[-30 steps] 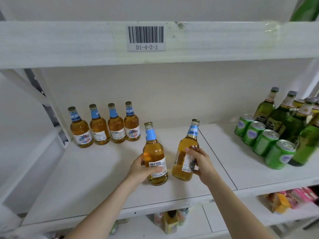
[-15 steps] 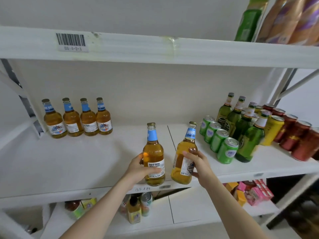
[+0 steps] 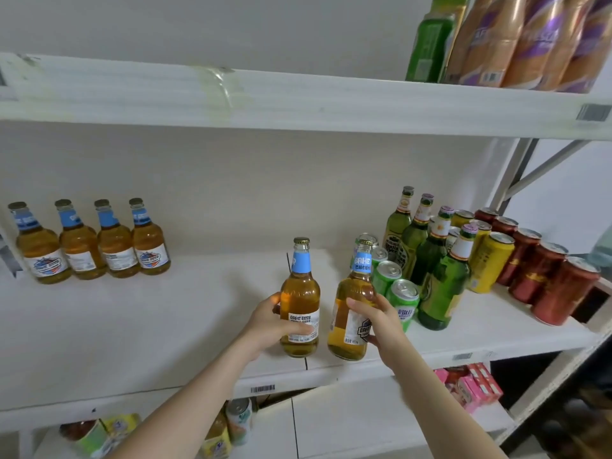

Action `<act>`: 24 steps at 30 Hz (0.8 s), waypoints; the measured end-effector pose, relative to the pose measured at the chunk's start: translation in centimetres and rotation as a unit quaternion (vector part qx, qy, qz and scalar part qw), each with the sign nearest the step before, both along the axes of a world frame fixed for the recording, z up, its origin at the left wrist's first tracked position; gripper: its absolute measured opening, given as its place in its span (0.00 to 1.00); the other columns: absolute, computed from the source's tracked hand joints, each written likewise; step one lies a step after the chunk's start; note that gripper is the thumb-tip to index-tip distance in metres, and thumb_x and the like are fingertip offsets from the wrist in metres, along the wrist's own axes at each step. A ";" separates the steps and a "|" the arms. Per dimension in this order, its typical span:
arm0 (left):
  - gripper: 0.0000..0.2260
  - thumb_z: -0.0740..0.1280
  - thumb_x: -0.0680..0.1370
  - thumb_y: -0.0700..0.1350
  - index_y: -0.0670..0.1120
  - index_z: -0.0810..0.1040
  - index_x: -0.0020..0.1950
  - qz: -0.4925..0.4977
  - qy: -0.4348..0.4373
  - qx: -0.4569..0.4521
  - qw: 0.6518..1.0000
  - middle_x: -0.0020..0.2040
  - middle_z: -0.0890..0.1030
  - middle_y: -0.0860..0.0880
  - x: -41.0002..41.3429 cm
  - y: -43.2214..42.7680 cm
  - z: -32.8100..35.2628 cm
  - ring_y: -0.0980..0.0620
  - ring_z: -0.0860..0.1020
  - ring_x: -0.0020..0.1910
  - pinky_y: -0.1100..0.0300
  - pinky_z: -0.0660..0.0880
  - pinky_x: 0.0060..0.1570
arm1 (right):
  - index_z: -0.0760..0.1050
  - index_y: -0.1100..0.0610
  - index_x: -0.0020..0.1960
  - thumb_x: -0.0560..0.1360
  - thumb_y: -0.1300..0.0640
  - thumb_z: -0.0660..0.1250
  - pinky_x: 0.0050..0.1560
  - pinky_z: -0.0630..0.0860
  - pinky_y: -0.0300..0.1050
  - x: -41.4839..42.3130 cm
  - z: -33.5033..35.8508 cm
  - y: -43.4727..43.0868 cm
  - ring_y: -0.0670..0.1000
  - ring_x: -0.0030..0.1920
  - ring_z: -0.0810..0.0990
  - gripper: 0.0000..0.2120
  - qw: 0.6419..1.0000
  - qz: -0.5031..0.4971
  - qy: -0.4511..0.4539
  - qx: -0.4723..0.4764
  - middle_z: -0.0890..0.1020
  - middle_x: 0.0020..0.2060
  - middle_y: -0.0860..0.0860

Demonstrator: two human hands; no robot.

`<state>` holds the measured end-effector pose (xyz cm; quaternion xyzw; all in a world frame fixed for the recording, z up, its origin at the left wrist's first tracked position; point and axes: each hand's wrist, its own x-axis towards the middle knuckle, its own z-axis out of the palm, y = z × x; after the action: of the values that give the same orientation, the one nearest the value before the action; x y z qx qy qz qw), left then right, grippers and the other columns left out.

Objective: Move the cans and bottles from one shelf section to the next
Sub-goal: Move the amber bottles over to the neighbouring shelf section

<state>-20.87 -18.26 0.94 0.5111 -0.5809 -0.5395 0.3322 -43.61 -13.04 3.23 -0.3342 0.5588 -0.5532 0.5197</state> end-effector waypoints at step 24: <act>0.32 0.84 0.59 0.42 0.56 0.77 0.58 0.055 -0.025 -0.026 0.998 0.52 0.84 0.55 -3.8 -16.6 -2.8 0.56 0.82 0.52 0.60 0.78 0.46 | 0.74 0.51 0.61 0.63 0.60 0.81 0.56 0.79 0.51 -2.5 -3.8 -18.4 0.53 0.53 0.84 0.30 0.998 0.021 -0.001 -0.063 0.85 0.52 0.50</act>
<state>-24.64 -34.88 -1.85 0.5464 -0.5739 -0.4925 0.3599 -46.08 -31.41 -0.61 -0.3775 0.5156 -0.5762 0.5097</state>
